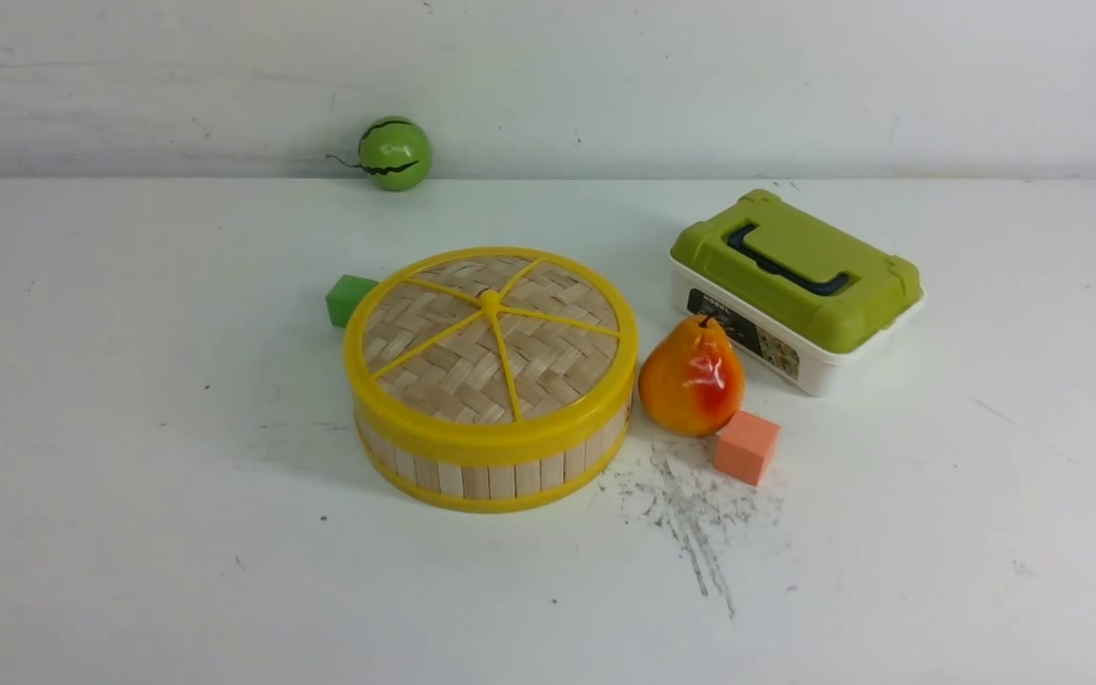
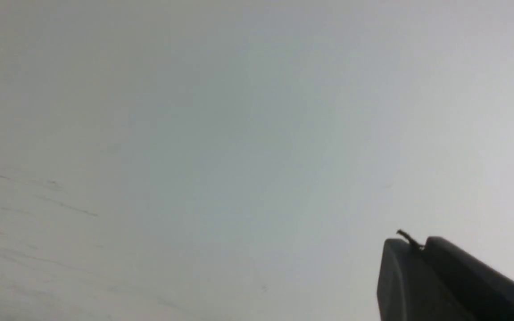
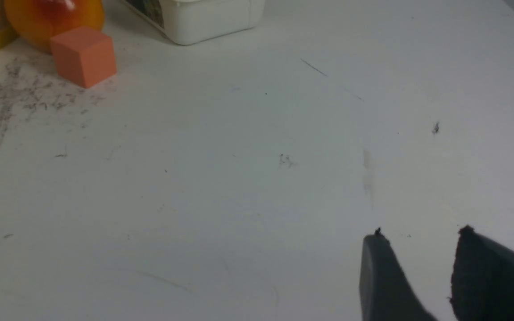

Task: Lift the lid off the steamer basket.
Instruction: Use the left arm to lift the lid of the steamer

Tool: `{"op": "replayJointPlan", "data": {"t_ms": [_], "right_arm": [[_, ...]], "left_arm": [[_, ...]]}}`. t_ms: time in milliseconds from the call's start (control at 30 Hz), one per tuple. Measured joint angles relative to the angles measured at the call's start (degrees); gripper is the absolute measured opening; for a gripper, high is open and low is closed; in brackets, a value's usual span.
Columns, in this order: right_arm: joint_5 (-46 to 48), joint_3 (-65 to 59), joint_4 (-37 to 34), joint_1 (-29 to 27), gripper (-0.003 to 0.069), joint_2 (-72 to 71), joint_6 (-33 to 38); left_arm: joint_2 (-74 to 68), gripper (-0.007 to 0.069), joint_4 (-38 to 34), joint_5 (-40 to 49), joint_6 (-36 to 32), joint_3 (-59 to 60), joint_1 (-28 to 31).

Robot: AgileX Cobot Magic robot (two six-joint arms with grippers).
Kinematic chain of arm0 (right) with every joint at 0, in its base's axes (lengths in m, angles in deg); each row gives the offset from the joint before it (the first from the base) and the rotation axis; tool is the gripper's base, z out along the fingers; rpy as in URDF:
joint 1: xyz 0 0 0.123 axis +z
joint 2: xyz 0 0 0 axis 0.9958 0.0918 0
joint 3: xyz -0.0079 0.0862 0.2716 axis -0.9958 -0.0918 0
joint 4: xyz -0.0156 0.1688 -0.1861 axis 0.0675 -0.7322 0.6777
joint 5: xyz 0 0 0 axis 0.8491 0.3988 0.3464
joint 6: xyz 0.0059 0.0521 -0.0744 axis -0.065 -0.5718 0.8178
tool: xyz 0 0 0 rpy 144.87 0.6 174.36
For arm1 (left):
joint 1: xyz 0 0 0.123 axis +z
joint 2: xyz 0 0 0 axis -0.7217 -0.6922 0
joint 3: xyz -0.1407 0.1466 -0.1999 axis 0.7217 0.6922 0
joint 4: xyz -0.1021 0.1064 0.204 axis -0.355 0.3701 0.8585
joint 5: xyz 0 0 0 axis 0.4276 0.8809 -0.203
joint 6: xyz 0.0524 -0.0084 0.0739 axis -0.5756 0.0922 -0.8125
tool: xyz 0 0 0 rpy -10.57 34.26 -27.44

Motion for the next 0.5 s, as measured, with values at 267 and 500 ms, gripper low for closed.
{"op": "replayJointPlan", "data": {"t_ms": [267,500], "right_arm": [[0.0,0.0,0.0,0.0,0.0240,0.0,0.0],[0.0,0.0,0.0,0.0,0.0240,0.0,0.0]], "left_arm": [[0.0,0.0009,8.0,14.7,13.5,-8.4,0.0],[-11.7,-0.0013,10.5,41.1,14.3,-25.5,0.0]]}}
